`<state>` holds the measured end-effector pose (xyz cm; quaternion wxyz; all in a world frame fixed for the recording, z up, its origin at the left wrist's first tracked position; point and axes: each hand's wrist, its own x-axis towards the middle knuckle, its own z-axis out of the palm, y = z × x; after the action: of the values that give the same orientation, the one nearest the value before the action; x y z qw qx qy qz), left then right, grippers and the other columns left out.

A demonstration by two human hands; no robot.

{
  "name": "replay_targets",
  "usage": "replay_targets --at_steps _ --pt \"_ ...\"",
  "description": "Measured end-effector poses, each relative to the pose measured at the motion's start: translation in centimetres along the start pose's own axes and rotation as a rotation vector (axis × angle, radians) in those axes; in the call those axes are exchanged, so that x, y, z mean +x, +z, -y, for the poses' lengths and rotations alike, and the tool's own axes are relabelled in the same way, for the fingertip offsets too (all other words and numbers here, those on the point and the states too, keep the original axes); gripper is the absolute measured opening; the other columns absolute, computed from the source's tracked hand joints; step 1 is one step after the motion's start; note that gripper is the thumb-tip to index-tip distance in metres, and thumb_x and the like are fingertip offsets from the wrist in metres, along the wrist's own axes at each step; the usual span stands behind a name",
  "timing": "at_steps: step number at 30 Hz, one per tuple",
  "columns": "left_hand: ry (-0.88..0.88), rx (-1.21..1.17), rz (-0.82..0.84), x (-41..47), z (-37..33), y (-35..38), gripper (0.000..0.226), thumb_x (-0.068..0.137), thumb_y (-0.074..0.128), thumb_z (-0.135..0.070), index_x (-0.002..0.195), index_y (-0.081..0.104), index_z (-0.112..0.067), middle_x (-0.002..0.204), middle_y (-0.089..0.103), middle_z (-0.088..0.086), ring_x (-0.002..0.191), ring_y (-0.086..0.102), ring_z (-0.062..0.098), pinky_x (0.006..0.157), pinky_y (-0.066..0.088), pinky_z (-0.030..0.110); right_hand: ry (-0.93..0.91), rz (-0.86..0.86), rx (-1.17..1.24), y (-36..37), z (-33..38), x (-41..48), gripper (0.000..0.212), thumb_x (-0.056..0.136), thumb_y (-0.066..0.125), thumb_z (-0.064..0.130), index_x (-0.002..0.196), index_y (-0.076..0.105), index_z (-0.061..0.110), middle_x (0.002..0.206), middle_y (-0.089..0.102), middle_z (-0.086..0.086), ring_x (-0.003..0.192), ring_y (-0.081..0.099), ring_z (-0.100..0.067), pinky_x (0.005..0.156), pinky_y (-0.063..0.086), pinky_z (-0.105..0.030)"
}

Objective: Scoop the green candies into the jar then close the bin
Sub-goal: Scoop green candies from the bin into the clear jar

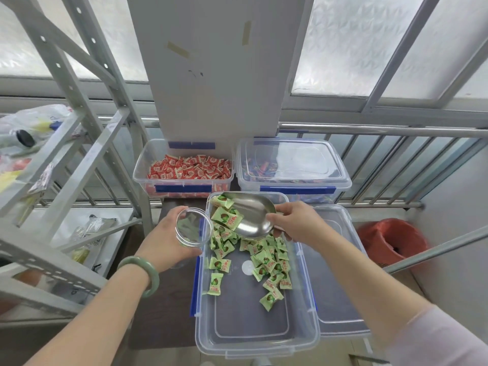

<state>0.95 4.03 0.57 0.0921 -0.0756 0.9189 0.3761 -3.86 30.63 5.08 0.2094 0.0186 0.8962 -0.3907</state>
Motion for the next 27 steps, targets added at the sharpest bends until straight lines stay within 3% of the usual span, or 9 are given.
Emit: replay_targets --at_steps 2,4,7,9,13,17,19,23,27 --pt "-0.008 0.003 0.002 -0.2 -0.3 -0.1 0.092 0.062 0.084 -0.029 0.136 0.031 -0.029 0.127 0.045 -0.01 0.078 0.052 0.005 0.052 0.038 0.011 -0.055 0.017 -0.151 -1.0 1.9 -0.2 0.022 0.092 0.057 0.033 0.104 0.072 0.023 0.067 0.07 0.003 0.047 0.051 -0.009 0.056 0.046 -0.024" --pt "-0.009 0.004 -0.007 -0.3 -0.5 -0.2 0.091 0.062 0.084 -0.029 0.136 0.031 -0.029 0.129 0.046 -0.008 0.08 0.052 0.006 0.051 0.036 0.01 -0.11 0.017 -0.313 -1.5 3.7 -0.3 0.028 0.091 0.057 0.035 0.109 0.07 0.019 0.073 0.072 0.001 0.053 0.057 -0.01 0.06 0.05 -0.024" --pt "-0.016 0.015 -0.017 -0.5 -0.7 -0.4 0.091 0.061 0.083 -0.031 0.135 0.031 -0.031 0.13 0.048 -0.009 0.079 0.055 0.005 0.052 0.041 0.013 -0.19 0.022 -0.543 -1.6 6.5 -0.6 0.037 0.092 0.054 0.039 0.121 0.066 0.018 0.08 0.067 0.003 0.084 0.066 -0.019 0.074 0.053 -0.028" --pt "-0.014 0.004 -0.018 -0.6 -0.9 -0.5 0.09 0.061 0.083 -0.032 0.134 0.031 -0.032 0.123 0.047 -0.013 0.079 0.059 0.006 0.053 0.051 0.02 -0.236 0.018 -0.643 -1.3 8.1 -0.6 0.04 0.092 0.052 0.04 0.126 0.063 0.02 0.084 0.063 0.003 0.094 0.065 -0.022 0.078 0.053 -0.031" --pt "-0.021 0.0 -0.039 -0.8 -1.0 -0.6 0.089 0.061 0.083 -0.033 0.134 0.032 -0.032 0.125 0.05 -0.01 0.086 0.062 0.015 0.06 0.051 0.023 -0.274 -0.034 -0.771 -0.7 10.2 -0.7 0.036 0.091 0.052 0.037 0.119 0.065 0.019 0.099 0.067 -0.003 0.088 0.063 -0.025 0.069 0.05 -0.031" --pt "-0.03 -0.013 -0.036 -0.6 -0.8 -0.6 0.091 0.058 0.085 -0.032 0.133 0.032 -0.033 0.129 0.05 -0.01 0.095 0.06 0.017 0.079 0.056 0.037 -0.331 -0.088 -0.892 -0.1 11.2 -1.1 0.026 0.092 0.053 0.029 0.112 0.067 0.019 0.093 0.062 -0.003 0.079 0.057 -0.026 0.061 0.043 -0.029" --pt "-0.017 -0.01 -0.043 -0.6 -0.7 -0.6 0.088 0.059 0.085 -0.03 0.131 0.034 -0.032 0.129 0.051 -0.009 0.097 0.06 0.016 0.083 0.053 0.035 -0.37 -0.103 -0.933 0.2 11.3 -1.4 0.023 0.093 0.053 0.028 0.109 0.067 0.018 0.088 0.059 -0.002 0.076 0.056 -0.026 0.058 0.042 -0.029" --pt "0.016 0.023 -0.045 -0.3 -0.8 -0.5 0.083 0.062 0.084 -0.028 0.13 0.037 -0.029 0.123 0.05 -0.012 0.097 0.055 0.011 0.085 0.044 0.027 -0.43 -0.118 -0.965 0.6 11.3 -1.6 0.021 0.093 0.055 0.025 0.109 0.066 0.019 0.082 0.053 -0.001 0.074 0.054 -0.027 0.057 0.045 -0.031" --pt "0.003 0.019 -0.04 0.2 -0.1 -0.6 0.09 0.055 0.086 -0.036 0.13 0.036 -0.034 0.123 0.053 -0.014 0.098 0.059 0.011 0.081 0.052 0.031 -0.431 -0.112 -0.918 0.3 11.1 -1.6 0.023 0.093 0.056 0.032 0.11 0.066 0.02 0.092 0.062 -0.002 0.086 0.062 -0.028 0.065 0.051 -0.033"
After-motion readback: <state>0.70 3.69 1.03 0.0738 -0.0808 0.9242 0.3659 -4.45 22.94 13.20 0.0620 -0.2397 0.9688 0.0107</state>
